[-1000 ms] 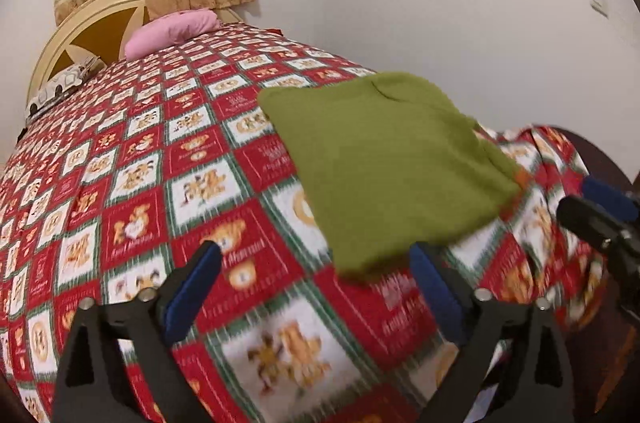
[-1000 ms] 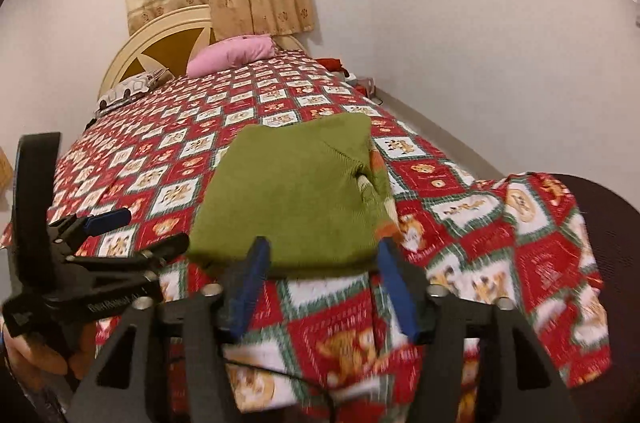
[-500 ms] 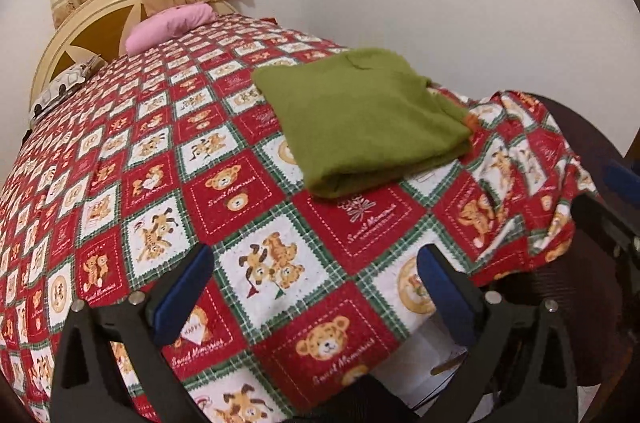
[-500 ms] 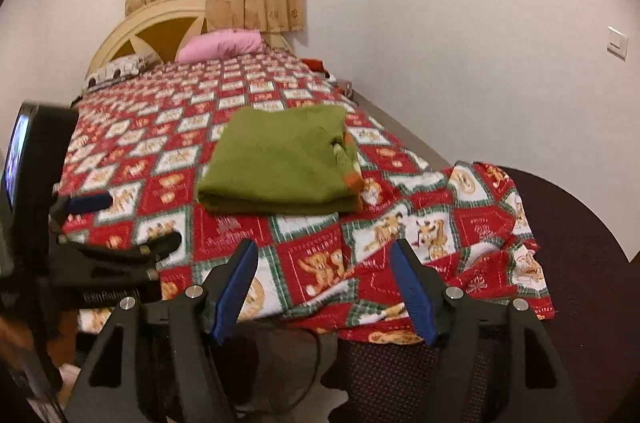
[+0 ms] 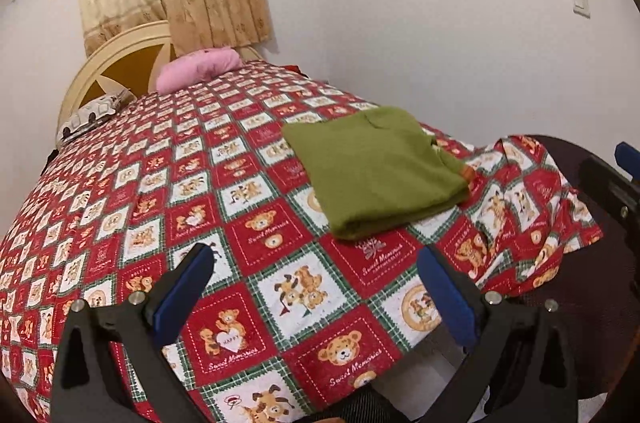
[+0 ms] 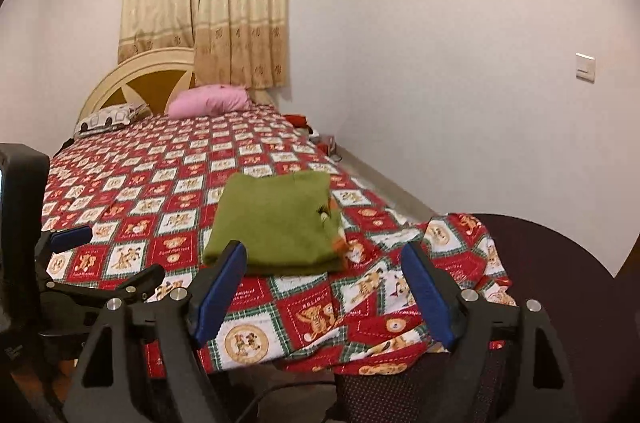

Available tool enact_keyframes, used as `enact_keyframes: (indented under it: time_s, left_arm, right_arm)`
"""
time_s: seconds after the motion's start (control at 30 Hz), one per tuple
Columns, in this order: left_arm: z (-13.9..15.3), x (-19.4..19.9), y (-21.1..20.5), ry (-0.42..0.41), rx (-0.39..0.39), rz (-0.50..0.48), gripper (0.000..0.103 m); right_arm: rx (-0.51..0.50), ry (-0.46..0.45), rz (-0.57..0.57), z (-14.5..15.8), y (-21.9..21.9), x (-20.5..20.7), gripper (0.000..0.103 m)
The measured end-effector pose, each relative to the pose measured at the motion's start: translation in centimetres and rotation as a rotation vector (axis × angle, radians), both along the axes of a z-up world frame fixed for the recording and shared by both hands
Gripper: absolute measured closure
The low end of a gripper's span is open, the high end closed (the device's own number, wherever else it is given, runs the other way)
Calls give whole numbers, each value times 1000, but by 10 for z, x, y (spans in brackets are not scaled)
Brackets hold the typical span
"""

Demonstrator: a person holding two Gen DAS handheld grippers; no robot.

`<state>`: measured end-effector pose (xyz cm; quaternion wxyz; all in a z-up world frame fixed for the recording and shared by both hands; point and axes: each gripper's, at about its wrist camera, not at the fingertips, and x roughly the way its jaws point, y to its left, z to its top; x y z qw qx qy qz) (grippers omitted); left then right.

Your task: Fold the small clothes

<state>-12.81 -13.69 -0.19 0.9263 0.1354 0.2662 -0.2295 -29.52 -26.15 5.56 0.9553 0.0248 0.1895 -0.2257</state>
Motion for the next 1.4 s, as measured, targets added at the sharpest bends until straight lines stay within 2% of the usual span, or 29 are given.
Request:
enact_keyframes:
  time_s: [0.23,1.4]
  left_arm:
    - [7,-4,2,-43,-18,14,0]
    - [8,-3,4,-41,-13,12,0]
  right_arm:
    - [3,-45,-17,6,-4,-7,23]
    - [10,-48,-34,5,-9,-8,23]
